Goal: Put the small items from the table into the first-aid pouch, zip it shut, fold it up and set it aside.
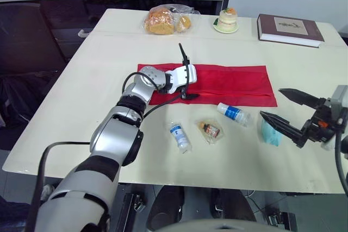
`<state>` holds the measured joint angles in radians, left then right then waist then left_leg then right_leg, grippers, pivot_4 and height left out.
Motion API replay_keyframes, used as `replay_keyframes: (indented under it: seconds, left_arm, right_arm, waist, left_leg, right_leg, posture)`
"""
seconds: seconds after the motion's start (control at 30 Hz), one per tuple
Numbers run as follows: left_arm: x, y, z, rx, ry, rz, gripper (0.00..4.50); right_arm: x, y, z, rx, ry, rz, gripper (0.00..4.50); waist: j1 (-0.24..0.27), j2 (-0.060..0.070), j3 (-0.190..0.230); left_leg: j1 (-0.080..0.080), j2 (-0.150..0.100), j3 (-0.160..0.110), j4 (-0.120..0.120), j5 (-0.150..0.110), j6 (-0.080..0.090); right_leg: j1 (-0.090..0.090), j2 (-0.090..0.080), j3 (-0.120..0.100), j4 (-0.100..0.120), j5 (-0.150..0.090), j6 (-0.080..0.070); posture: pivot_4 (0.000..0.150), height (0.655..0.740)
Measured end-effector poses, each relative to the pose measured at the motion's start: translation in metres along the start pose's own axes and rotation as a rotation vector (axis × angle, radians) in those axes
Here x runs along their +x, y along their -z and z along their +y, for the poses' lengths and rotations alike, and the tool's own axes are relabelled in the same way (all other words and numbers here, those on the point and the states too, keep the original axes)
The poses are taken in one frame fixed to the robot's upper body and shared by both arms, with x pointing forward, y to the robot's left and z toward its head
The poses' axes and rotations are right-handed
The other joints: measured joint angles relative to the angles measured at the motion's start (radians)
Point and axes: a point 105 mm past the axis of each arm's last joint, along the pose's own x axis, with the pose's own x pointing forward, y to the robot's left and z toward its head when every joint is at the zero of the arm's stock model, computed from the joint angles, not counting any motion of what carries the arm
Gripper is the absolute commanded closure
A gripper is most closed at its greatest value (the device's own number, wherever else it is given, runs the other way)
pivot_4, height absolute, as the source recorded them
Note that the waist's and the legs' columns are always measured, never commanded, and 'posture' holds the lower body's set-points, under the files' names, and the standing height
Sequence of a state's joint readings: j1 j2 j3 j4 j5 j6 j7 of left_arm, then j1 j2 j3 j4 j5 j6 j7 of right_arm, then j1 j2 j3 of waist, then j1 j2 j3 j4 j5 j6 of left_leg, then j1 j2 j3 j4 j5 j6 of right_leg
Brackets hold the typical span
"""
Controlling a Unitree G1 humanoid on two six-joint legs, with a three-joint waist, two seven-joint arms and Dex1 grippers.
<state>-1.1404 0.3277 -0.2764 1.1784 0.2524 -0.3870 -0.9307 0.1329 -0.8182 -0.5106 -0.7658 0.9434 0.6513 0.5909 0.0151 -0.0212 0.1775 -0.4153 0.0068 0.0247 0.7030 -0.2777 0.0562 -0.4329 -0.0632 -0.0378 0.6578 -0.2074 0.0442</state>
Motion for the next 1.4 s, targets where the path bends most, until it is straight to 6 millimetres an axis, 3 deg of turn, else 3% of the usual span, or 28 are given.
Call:
replay_keyframes:
  seconds: [0.1,0.3,0.33,0.6,0.87,1.4]
  left_arm:
    - [0.000,0.003,0.001,-0.011,-0.015,0.008,1.67]
    - [0.001,0.009,-0.003,-0.011,-0.004,0.034,4.23]
    - [0.001,0.010,-0.005,-0.014,-0.001,0.034,4.44]
    - [-0.001,-0.002,-0.006,-0.026,-0.036,-0.111,4.44]
    - [-0.006,-0.013,0.005,0.025,-0.149,-0.191,4.44]
    - [-0.008,-0.015,0.007,0.062,-0.161,-0.193,4.44]
  right_arm:
    - [0.000,-0.001,0.000,-0.002,-0.001,-0.003,0.00]
    - [0.003,0.001,-0.002,-0.005,-0.008,0.003,0.00]
    - [0.003,0.002,-0.003,-0.005,-0.006,0.005,0.00]
    - [0.001,0.006,-0.001,0.004,-0.006,0.015,0.00]
    - [-0.018,-0.003,-0.005,-0.027,-0.014,0.037,0.00]
    - [-0.022,0.002,-0.015,-0.079,-0.076,0.171,0.00]
  waist:
    - [0.000,0.000,0.000]
    - [0.000,0.000,0.000]
    - [0.000,0.000,0.000]
    - [0.001,0.000,0.000]
    - [0.001,0.000,0.000]
    - [0.000,0.000,0.000]
  left_leg:
    - [0.000,0.000,0.000,0.000,0.000,0.000]
    - [0.000,0.000,0.000,0.000,0.000,0.000]
    - [0.000,0.000,0.000,0.000,0.000,0.000]
    - [0.000,0.000,0.000,0.000,0.000,0.000]
    - [0.000,0.000,0.000,0.000,0.000,0.000]
    - [0.000,0.000,0.000,0.000,0.000,0.000]
  right_leg:
    - [0.000,0.000,0.000,0.000,0.000,0.000]
    - [0.000,0.000,0.000,0.000,0.000,0.000]
    - [0.000,0.000,0.000,0.000,0.000,0.000]
    - [0.000,0.000,0.000,0.000,0.000,0.000]
    - [0.000,-0.001,-0.001,0.000,0.000,0.000]
    - [0.000,-0.001,-0.001,0.000,0.000,0.000]
  posture:
    - [0.150,0.7289]
    - [0.150,0.7289]
    - [0.150,0.7289]
    - [0.150,0.7289]
    - [0.150,0.7289]
    - [0.150,0.7289]
